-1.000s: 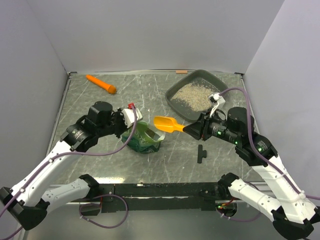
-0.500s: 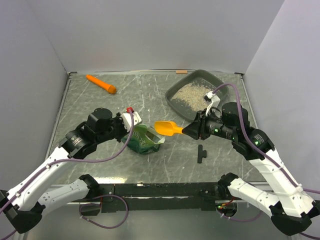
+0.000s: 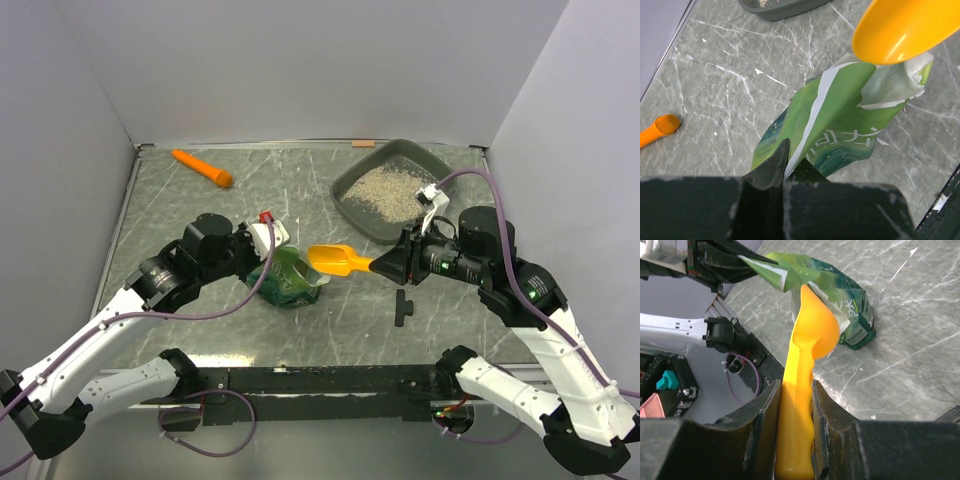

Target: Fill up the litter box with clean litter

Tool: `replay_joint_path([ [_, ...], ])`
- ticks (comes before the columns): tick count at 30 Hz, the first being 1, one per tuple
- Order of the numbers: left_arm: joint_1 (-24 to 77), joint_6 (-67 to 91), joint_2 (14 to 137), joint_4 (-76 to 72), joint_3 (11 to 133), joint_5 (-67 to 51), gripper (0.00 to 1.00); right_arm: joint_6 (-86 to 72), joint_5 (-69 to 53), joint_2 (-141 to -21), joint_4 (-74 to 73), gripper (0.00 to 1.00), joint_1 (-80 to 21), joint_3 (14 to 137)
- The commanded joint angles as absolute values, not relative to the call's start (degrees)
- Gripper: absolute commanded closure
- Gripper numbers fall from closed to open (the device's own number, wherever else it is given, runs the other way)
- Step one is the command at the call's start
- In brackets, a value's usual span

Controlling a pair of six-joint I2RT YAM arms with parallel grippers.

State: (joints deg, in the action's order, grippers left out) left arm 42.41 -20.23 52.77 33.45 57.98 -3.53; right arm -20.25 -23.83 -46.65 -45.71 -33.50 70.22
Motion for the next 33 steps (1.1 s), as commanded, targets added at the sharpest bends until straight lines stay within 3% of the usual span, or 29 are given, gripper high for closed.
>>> replay_joint_path([
  [1, 42.98, -18.46, 53.70, 34.98, 60.29, -4.39, 0.99, -19.42, -25.83, -46.05, -45.53, 1.00, -33.40, 70.84],
  [19, 48.69, -11.26, 49.66, 32.34, 59.24, -2.56, 0.99, -21.97, -20.40, -62.91, -37.62, 1.00, -42.62, 71.89],
  [33, 53.09, -5.09, 47.02, 33.14, 54.59, 2.37, 0.99, -21.36, -11.78, -73.03, -50.00, 1.00, -41.57, 81.37],
])
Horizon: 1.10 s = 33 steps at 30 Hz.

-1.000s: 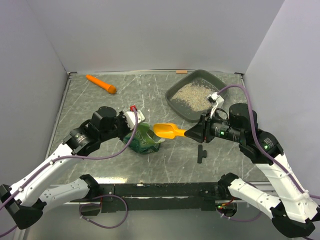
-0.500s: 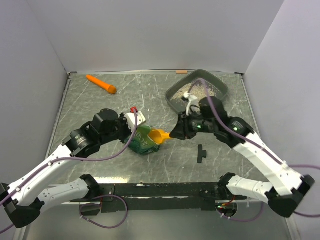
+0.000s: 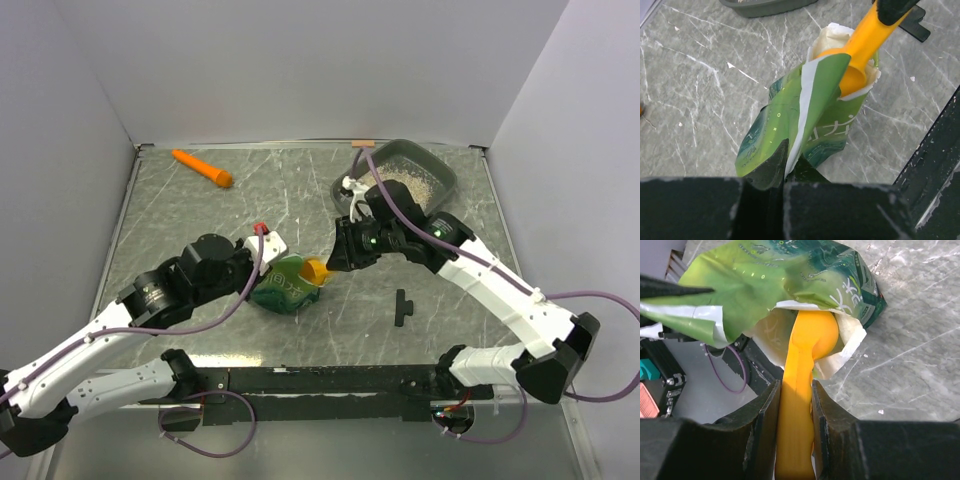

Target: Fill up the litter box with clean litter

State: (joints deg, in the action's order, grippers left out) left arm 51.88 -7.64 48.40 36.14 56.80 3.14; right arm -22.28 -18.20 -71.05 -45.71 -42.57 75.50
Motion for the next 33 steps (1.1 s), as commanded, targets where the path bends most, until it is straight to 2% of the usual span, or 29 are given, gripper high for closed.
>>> replay_joint_path([
  [1, 53.00, -5.27, 47.11, 32.53, 54.06, 2.37, 0.99, -21.18, -11.43, -74.17, -52.10, 1.00, -41.49, 82.43],
  [9, 53.26, -6.86, 45.97, 24.97, 48.70, 2.99, 0.99, -19.51, -10.72, -82.43, -57.83, 1.00, -41.22, 89.73],
  [19, 53.26, -4.83, 43.33, 16.09, 42.19, 5.45, 0.99, -21.00, -16.16, -93.16, -53.27, 1.00, -40.78, 89.74],
  [33, 53.26, -5.54, 37.62, 11.43, 37.71, 6.77, 0.99, -30.23, -34.78, -96.15, -26.56, 1.00, -36.74, 67.25],
])
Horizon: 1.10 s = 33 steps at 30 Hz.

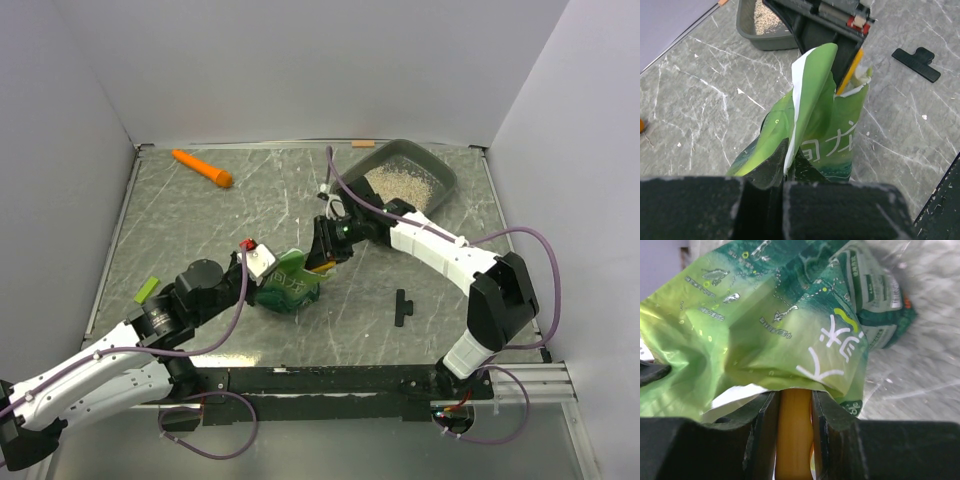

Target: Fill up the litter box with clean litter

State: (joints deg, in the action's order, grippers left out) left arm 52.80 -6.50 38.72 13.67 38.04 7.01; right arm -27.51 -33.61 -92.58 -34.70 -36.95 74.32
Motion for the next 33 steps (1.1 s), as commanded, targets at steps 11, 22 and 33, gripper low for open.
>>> replay_joint_path([
  [11, 53.35, -5.80, 38.85, 11.51, 37.27, 7.03, 0.99, -42.52, -44.82, -93.43, 0.34, 1.00, -36.39, 54.06],
  [22, 54.05, -5.80, 41.22, 11.87, 36.91, 7.12, 0.99, -47.11, -46.23, -90.36, 10.99, 1.00, -36.04, 48.96],
  [33, 55.99, -6.15, 42.36, 11.87, 36.21, 8.08, 0.99, -49.22, -49.22, -81.57, 14.23, 1.00, -32.70, 43.77],
])
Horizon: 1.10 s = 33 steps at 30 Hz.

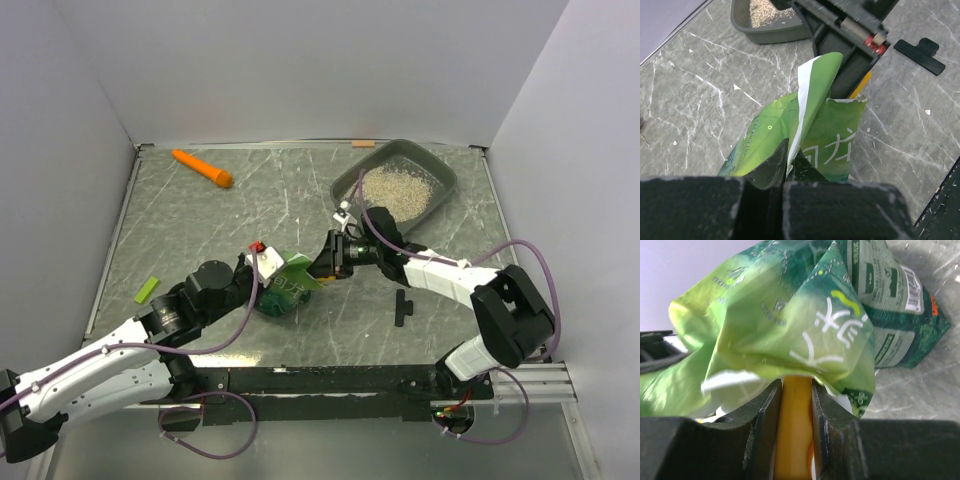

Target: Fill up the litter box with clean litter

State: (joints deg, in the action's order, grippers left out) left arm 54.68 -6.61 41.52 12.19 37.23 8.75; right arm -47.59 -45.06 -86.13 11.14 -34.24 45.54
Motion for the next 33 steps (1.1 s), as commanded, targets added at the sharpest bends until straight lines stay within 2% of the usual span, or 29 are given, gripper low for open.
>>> replay_joint_path([
  [1, 56.07, -6.15, 42.71, 11.95, 36.21, 8.17, 0.99, -49.39, -49.48, -80.95, 14.41, 1.00, -31.83, 42.81],
  [12, 57.48, -6.42, 44.12, 11.78, 35.86, 8.96, 0.99, -50.71, -54.05, -73.04, 16.52, 1.00, -27.86, 36.57],
  [33, 58.54, -7.47, 42.45, 10.20, 34.19, 7.73, 0.99, -50.80, -57.39, -57.40, 8.26, 1.00, -16.35, 29.27],
])
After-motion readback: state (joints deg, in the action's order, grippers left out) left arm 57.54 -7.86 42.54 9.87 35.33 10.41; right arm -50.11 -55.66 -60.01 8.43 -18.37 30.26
